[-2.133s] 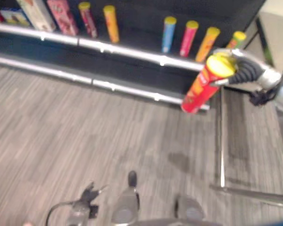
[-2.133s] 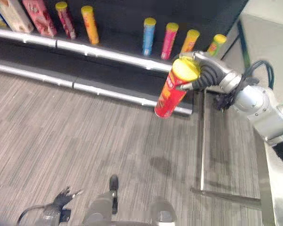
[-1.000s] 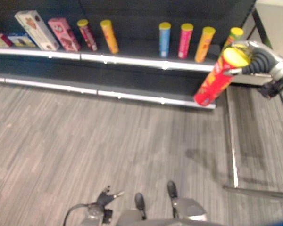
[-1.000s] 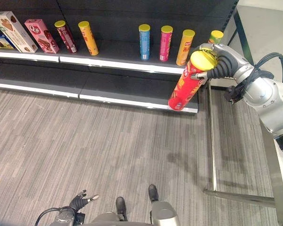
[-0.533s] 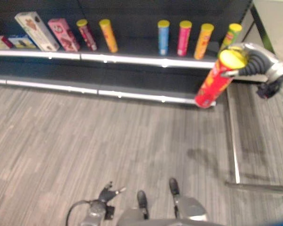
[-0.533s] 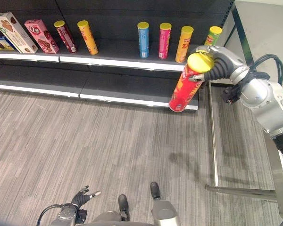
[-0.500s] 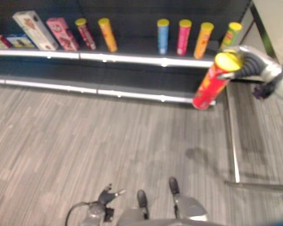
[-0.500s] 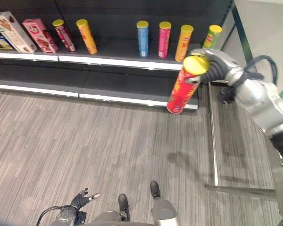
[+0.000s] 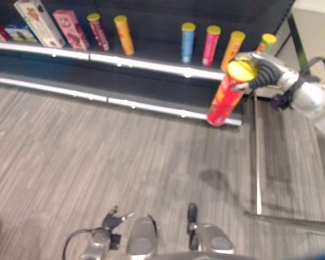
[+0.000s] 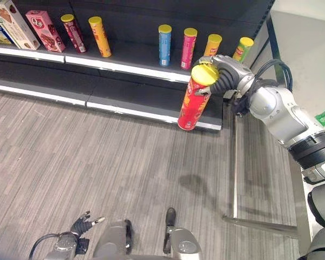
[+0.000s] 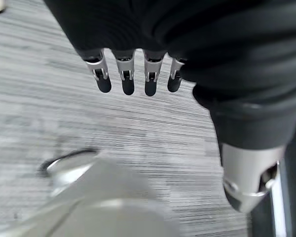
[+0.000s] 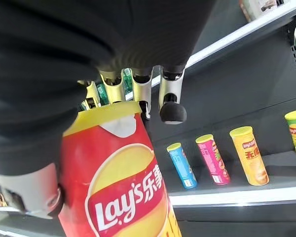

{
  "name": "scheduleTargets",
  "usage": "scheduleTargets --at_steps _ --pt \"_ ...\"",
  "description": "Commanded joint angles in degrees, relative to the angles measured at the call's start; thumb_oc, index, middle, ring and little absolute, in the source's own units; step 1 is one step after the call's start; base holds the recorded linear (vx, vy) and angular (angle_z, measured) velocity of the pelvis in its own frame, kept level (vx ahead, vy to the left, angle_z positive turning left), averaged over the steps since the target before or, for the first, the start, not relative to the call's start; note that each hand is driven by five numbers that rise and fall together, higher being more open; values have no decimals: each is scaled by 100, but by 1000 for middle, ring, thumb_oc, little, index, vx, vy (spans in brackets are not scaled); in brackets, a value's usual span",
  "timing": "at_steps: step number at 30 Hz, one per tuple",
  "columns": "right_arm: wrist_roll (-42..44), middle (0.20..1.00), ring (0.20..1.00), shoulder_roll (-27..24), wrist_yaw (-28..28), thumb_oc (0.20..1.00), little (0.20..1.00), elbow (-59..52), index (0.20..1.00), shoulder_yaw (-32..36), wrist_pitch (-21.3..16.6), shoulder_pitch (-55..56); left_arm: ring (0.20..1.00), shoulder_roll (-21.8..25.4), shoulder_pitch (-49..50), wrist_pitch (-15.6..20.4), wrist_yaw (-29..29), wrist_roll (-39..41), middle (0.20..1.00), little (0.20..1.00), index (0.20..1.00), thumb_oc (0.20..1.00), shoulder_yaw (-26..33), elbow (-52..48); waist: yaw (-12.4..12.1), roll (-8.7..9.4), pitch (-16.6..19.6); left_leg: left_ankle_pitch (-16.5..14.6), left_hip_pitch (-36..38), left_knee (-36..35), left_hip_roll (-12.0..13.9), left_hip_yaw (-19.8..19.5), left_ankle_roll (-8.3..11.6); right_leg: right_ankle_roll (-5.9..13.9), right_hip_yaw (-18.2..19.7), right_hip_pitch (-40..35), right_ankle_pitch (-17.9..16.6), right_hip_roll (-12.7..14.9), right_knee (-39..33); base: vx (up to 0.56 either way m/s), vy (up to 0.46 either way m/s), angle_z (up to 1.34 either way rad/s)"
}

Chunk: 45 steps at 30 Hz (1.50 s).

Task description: Put the goods on the table back onto the shelves and tidy them up.

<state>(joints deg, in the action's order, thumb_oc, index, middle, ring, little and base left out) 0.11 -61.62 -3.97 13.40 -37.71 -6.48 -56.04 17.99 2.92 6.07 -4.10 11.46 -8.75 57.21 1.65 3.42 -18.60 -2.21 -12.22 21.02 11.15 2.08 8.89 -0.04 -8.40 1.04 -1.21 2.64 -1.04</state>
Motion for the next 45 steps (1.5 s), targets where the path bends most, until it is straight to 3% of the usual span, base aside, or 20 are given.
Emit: scheduleTargets --at_steps 1,3,5,10,12,13,15,17,20,21,24,27,29,31,34,36,41,42,43,45 --pt "171 200 200 -118 264 200 200 110 200 299 -64 -209 1000 89 249 189 -139 344 1000 1000 1000 1000 54 -279 -227 28 332 284 -131 -775 433 -339 342 1188 218 -592 955 993 383 688 558 -15" --pt "145 200 200 -157 400 200 200 349 200 480 -76 72 1000 29 294 204 -149 353 1000 1000 1000 1000 -53 -232 -361 -124 448 984 -714 -1626 622 -642 611 1379 365 -1023 1011 1286 204 749 595 -16" --pt "26 200 200 -219 434 200 200 379 200 665 -49 370 1000 34 323 223 -121 237 1000 1000 1000 1000 -102 -170 -389 -214 547 1096 -737 -1866 623 -482 611 1504 328 -1317 1037 1564 187 515 426 -25" --pt "26 200 200 -219 434 200 200 379 200 667 -48 371 1000 35 323 223 -121 237 1000 1000 1000 1000 -103 -170 -390 -213 545 1097 -734 -1867 623 -481 611 1504 329 -1318 1036 1565 186 150 151 -31" --pt "-144 200 200 320 405 200 200 182 200 1262 30 1335 1000 186 225 202 -61 -92 1000 1000 1000 1000 -146 -278 -330 -168 577 537 -556 -979 326 -136 572 1504 536 -1122 -675 2414 523 894 1030 4" --pt "-197 200 200 464 405 200 200 143 200 1207 88 1294 1000 326 173 127 -37 -95 1000 1000 1000 1000 -49 -302 -331 -108 540 372 -410 -952 203 154 343 1504 468 -792 -1107 2566 806 583 702 -23" --pt "-197 200 200 431 413 200 200 131 200 1292 50 1248 1000 520 59 151 -36 -217 1000 1000 1000 1000 3 -349 -291 -13 527 210 -212 -1168 1 254 56 1488 738 -534 -1380 2221 984 318 353 -60" --pt "-117 200 200 424 441 200 200 140 200 1223 29 1033 1000 591 -15 152 -59 -194 1000 1000 1000 1000 59 -300 -257 38 526 30 -67 -1270 -161 263 -111 1437 732 -219 -1033 1839 910 231 217 -16" --pt "92 200 200 516 467 200 200 204 200 1090 -49 767 1000 560 -92 124 -48 -113 1000 1000 1000 1000 78 -177 -153 17 409 -221 352 -1432 -476 191 -352 1298 689 566 120 730 781 255 239 -11" --pt "94 200 200 517 468 200 200 209 200 1081 -50 756 1000 557 -94 125 -48 -113 1000 1000 1000 1000 81 -175 -149 16 414 -212 345 -1439 -477 191 -351 1297 690 578 119 730 785 218 182 -10" --pt "246 200 200 495 513 200 200 481 200 964 -58 569 1000 346 -321 89 41 -92 1000 1000 1000 1000 -109 32 81 108 153 -529 994 -1484 -1242 -357 -549 1255 893 1358 -19 -376 521 474 209 0" --pt "199 200 200 146 526 200 200 380 200 954 -65 492 1000 253 -438 118 114 -125 1000 1000 1000 1000 -353 -37 159 141 88 -959 1253 -1081 -1453 -577 -513 977 411 1107 170 -192 655 438 -22 109" --pt "220 200 200 101 560 200 200 371 200 1006 -30 548 1000 207 -439 134 97 -202 1000 1000 1000 1000 -425 -38 215 78 136 -963 1304 -981 -1418 -635 -454 872 396 1098 232 -166 750 273 -26 147" --pt "119 200 200 -135 571 200 200 251 200 1094 23 649 1000 39 -324 85 91 -145 1000 1000 1000 1000 -411 -117 321 -165 167 -431 1108 325 -1166 -440 2 653 250 718 383 -75 783 331 28 70" --pt "74 200 200 -156 552 200 200 258 200 1102 57 681 1000 1 -250 59 58 -204 1000 1000 1000 1000 -405 -183 320 -162 120 118 626 1348 -1007 -248 173 526 209 423 602 29 720 224 29 39" --pt "71 200 200 -178 549 200 200 276 200 1098 87 698 1000 3 -235 46 44 -192 1000 1000 1000 1000 -389 -206 315 -162 102 91 533 1362 -815 -81 94 525 220 332 659 52 706 205 36 -2" --pt "66 200 200 -187 537 200 200 281 200 1060 105 671 1000 -10 -213 35 40 -148 1000 1000 1000 1000 -363 -214 307 -138 136 -42 456 818 -466 101 -47 588 229 191 727 164 630 146 61 -14" --pt "33 200 200 -153 568 200 200 307 200 1159 104 821 1000 -277 37 273 -207 -429 1000 1000 1000 1000 -597 -258 243 -106 230 5 310 -534 92 123 25 742 224 -25 875 389 490 615 295 8" --pt "74 200 200 -68 587 200 200 360 200 1387 23 1228 1000 -346 50 80 -117 -500 1000 1000 1000 1000 -567 118 121 -137 340 532 210 -1480 254 -35 224 846 291 -258 953 484 320 672 367 22" --pt "100 200 200 68 597 200 200 367 200 1501 23 1465 1000 -324 -5 36 -171 -616 1000 1000 1000 1000 -511 368 41 -253 400 859 33 -1914 254 -377 445 974 376 -457 972 611 224 516 399 40"
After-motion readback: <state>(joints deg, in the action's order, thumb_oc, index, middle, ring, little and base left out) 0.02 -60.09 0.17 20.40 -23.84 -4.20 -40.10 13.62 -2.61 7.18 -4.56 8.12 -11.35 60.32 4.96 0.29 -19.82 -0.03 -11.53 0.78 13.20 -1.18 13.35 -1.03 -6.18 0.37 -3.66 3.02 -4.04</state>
